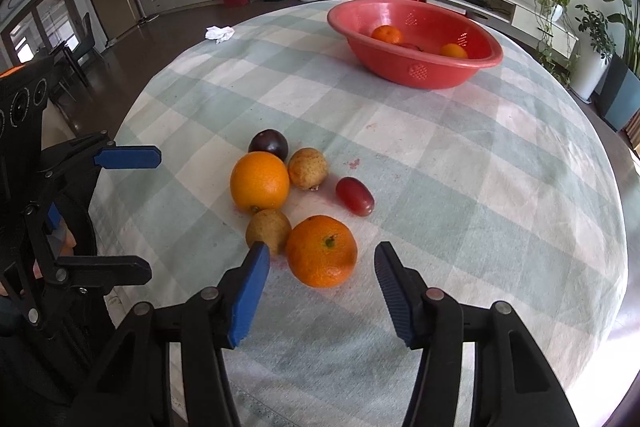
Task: Organize fruits
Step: 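Close the right gripper on a tangerine and lift it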
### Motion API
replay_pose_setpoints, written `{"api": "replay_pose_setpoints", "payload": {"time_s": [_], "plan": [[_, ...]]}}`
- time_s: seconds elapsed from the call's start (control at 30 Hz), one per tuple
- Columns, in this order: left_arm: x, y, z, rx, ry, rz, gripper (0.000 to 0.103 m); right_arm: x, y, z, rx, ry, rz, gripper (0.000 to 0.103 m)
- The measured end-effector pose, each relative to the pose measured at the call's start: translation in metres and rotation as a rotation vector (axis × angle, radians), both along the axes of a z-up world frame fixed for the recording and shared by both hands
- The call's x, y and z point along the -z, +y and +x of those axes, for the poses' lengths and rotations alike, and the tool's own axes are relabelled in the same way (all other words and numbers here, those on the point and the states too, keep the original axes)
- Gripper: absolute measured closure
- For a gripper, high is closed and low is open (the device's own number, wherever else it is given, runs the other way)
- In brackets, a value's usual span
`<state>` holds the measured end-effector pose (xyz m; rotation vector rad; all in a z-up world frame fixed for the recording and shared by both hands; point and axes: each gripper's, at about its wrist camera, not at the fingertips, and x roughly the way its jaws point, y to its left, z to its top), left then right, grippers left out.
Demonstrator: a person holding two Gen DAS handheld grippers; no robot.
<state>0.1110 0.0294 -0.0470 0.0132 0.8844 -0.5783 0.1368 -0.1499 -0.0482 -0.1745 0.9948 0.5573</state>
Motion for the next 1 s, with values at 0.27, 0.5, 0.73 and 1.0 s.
{"api": "replay_pose_setpoints", "payload": {"time_s": [0.27, 0.5, 0.73, 1.0], "plan": [[0.001, 0.005, 0.004, -0.008, 0.009, -0.009, 0.0, -0.004, -0.008, 0.007, -0.081, 0.03, 0.052, 0.05], [0.002, 0.003, 0.005, -0.001, 0.013, 0.003, 0.0, 0.002, 0.001, 0.008, -0.146, 0.056, -0.024, 0.05], [-0.009, 0.001, 0.016, 0.006, -0.01, 0.015, 0.0, 0.01, 0.008, 0.014, -0.192, 0.065, -0.051, 0.057], [-0.012, -0.007, 0.032, 0.014, 0.002, 0.02, 0.001, 0.003, 0.004, 0.007, -0.167, 0.036, -0.036, 0.063]]}}
